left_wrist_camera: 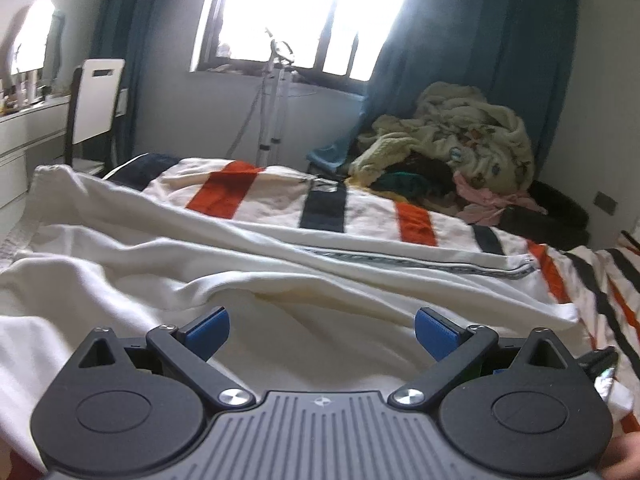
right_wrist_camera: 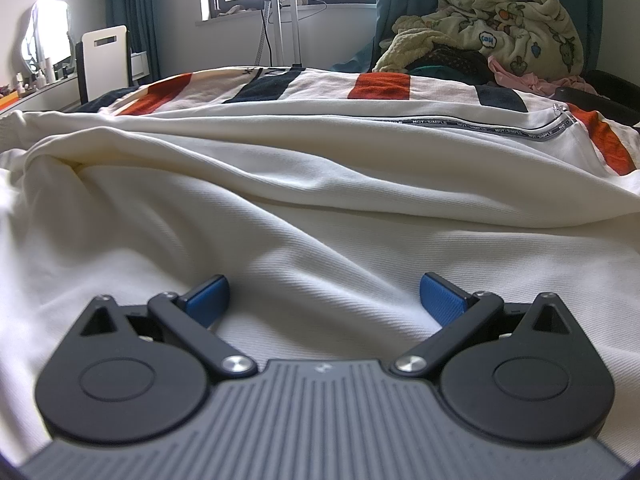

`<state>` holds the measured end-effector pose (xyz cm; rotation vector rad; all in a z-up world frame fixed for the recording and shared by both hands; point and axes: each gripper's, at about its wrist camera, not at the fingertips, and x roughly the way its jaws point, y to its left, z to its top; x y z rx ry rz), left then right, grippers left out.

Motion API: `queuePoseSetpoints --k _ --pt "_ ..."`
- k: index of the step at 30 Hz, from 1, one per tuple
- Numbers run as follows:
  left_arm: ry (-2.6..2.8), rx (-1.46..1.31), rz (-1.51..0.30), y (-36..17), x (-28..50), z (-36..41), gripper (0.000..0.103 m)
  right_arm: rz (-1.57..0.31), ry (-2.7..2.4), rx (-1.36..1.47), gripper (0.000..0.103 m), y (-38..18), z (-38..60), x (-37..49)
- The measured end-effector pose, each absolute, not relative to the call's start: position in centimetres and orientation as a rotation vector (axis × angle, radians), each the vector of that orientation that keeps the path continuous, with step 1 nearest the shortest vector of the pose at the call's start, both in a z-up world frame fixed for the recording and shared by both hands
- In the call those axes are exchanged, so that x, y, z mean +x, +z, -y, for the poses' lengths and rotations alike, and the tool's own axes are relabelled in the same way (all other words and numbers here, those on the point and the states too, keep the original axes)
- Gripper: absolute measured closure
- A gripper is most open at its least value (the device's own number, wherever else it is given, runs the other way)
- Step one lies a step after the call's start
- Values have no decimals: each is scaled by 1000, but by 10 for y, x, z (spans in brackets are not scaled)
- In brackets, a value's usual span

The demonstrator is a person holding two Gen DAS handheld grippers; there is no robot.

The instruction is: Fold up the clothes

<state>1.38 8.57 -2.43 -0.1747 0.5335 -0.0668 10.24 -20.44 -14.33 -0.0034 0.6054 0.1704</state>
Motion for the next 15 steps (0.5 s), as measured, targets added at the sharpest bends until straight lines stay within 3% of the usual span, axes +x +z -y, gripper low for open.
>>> queuePoseSetpoints --k 15 --pt "8 -262 -587 -36 38 -104 3 -625 160 74 0 -130 211 104"
